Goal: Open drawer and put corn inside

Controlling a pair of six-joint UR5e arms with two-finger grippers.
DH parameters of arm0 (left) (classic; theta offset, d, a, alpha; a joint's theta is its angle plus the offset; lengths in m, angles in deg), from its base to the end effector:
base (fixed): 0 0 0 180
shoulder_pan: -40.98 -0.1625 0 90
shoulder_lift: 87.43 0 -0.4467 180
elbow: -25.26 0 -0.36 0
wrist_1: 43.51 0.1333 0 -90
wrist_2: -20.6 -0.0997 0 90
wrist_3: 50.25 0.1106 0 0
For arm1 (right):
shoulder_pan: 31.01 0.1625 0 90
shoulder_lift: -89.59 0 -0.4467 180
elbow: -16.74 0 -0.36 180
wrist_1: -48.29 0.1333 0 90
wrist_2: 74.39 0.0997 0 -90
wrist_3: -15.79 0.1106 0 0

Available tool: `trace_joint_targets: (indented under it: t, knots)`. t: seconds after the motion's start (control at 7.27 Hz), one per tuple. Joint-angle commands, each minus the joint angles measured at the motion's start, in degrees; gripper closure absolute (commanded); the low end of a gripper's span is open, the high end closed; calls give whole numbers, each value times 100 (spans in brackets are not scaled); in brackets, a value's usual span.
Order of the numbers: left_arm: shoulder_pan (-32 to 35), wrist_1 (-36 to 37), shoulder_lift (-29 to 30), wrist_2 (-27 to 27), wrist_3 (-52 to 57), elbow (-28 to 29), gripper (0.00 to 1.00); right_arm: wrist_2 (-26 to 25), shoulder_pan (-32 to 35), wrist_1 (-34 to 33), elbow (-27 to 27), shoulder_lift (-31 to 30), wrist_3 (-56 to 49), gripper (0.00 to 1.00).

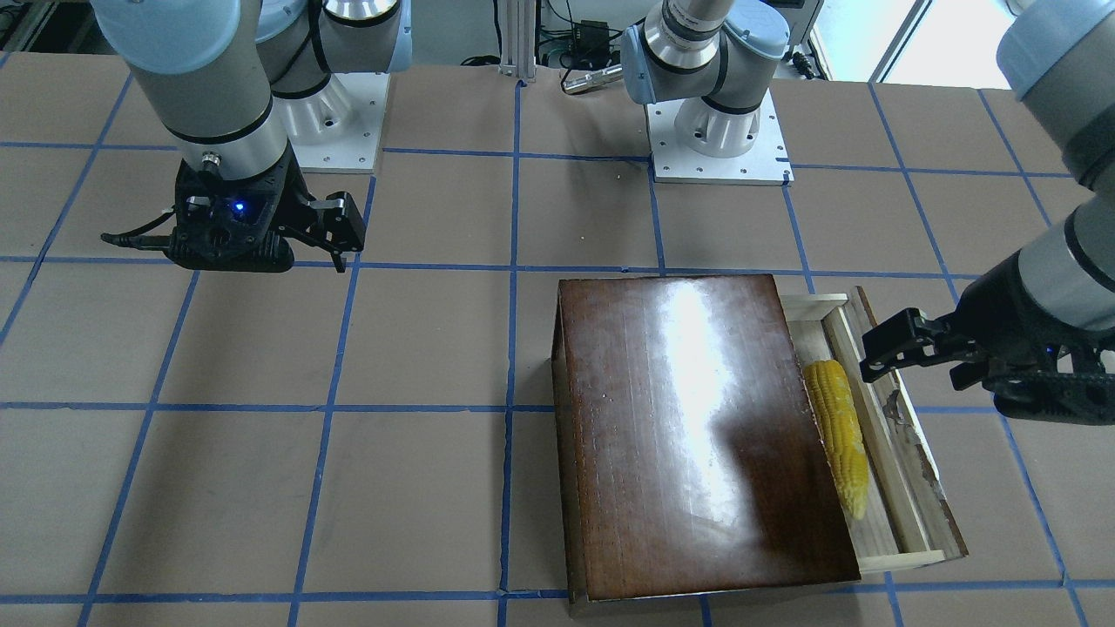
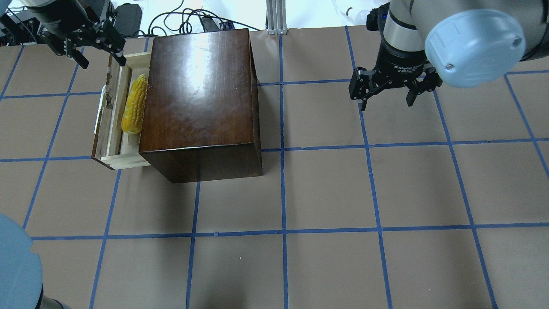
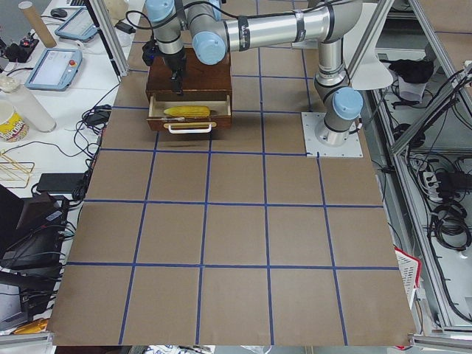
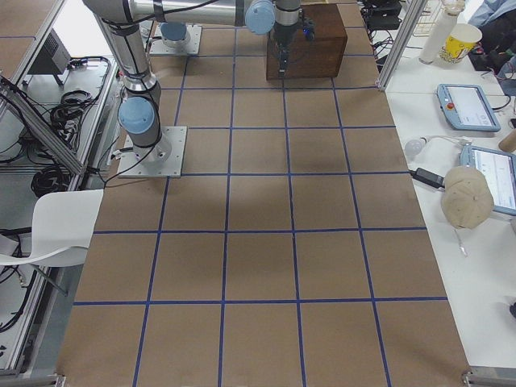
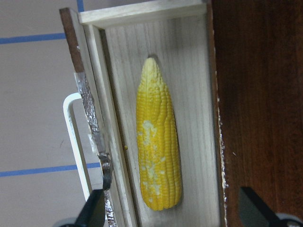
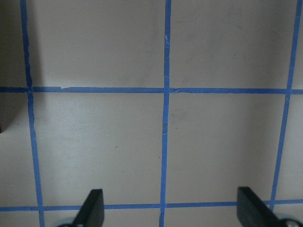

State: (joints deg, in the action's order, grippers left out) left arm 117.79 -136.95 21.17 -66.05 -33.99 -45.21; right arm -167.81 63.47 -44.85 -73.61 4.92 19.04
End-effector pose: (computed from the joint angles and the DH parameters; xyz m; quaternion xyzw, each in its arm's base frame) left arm 0.0002 -0.6133 0.4770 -0.0261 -0.9990 -0.0137 0.0338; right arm 0.1649 -0.4830 0.4569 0.0114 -0.9992 -0.0201 0.0313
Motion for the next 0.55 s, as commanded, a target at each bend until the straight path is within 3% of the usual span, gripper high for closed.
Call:
trace_joint_targets:
  t: [0.0,0.41]
  knots:
    - [421,-279,-286,8,-149,51,0,8,0,-2,0,2,0,0]
    - [984,-445,-471,8,-587,-211,0,17,0,7,0,2,0,0]
